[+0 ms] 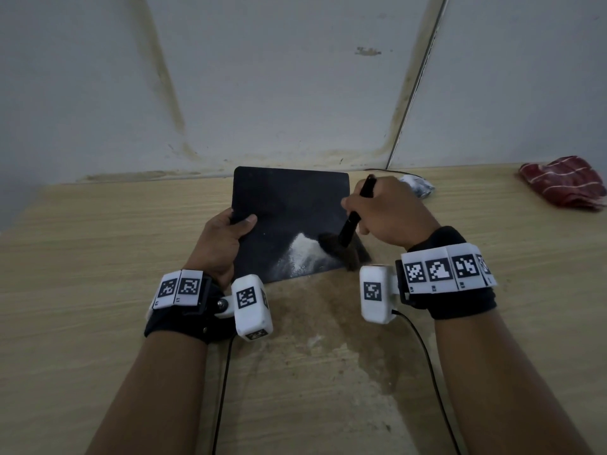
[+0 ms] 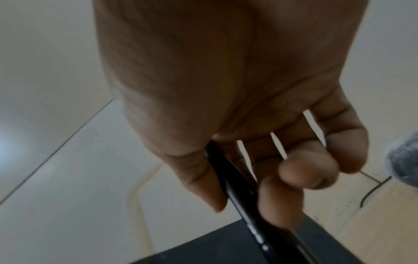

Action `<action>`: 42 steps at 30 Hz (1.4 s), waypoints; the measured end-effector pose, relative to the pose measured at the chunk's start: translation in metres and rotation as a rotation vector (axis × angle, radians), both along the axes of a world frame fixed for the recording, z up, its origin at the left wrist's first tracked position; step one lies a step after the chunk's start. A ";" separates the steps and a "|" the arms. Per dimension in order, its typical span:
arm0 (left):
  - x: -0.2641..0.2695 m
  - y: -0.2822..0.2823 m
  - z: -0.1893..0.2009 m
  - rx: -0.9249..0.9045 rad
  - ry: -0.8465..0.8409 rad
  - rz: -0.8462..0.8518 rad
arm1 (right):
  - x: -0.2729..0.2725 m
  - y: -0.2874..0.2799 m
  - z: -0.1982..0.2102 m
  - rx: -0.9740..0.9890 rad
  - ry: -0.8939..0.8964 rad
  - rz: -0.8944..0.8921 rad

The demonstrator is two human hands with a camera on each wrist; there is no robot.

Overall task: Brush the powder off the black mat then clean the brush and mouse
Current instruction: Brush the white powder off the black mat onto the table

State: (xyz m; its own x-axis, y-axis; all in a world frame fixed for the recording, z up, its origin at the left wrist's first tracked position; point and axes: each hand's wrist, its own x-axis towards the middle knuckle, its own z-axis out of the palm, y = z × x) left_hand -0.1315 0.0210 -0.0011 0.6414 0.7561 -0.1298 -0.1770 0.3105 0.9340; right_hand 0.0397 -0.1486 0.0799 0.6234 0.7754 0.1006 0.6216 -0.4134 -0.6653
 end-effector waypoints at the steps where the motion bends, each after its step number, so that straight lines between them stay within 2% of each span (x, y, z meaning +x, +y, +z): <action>1: 0.000 0.000 0.000 -0.001 0.000 0.002 | 0.000 0.001 0.002 0.064 -0.004 -0.022; 4: -0.001 0.000 0.001 0.008 0.007 0.010 | 0.001 0.002 0.004 0.149 -0.140 -0.110; 7: -0.003 -0.001 0.000 0.001 0.004 0.009 | 0.002 0.001 -0.001 -0.033 -0.240 -0.118; 9: -0.003 0.000 0.001 -0.004 -0.002 0.008 | 0.000 0.003 -0.005 -0.102 -0.173 -0.044; 11: -0.004 0.000 0.002 -0.002 -0.004 0.005 | -0.001 0.005 -0.005 -0.042 -0.048 0.019; 13: -0.004 0.000 0.001 0.000 -0.001 0.010 | -0.003 0.006 -0.002 0.070 0.007 0.003; 15: -0.004 0.000 0.000 -0.004 -0.001 0.014 | -0.004 0.007 0.000 0.182 -0.053 -0.055; 17: -0.004 -0.001 0.000 -0.009 -0.002 0.010 | -0.002 0.006 0.000 0.211 -0.160 -0.125; 20: -0.003 -0.001 -0.001 -0.001 0.002 0.011 | -0.001 0.005 -0.007 0.029 -0.221 -0.132; 23: -0.005 -0.002 -0.002 -0.008 -0.006 0.009 | -0.004 0.007 -0.011 -0.061 -0.116 -0.026; 26: -0.006 -0.002 -0.002 0.004 0.002 0.003 | -0.008 0.008 -0.006 0.074 -0.050 -0.048; 30: -0.007 -0.002 -0.003 0.008 0.008 0.003 | -0.009 0.007 -0.004 0.270 -0.116 -0.137; 32: -0.008 -0.002 -0.003 0.006 0.011 0.006 | -0.011 0.008 -0.007 0.218 -0.111 -0.098; 35: -0.009 -0.003 -0.003 0.002 0.011 0.002 | -0.014 0.009 -0.012 0.040 -0.070 0.024; 37: -0.008 -0.003 -0.003 0.007 0.009 0.005 | -0.017 0.009 -0.010 0.005 -0.045 0.064; 42: -0.006 0.001 -0.005 0.017 0.021 0.028 | -0.016 0.011 -0.002 0.261 -0.010 0.019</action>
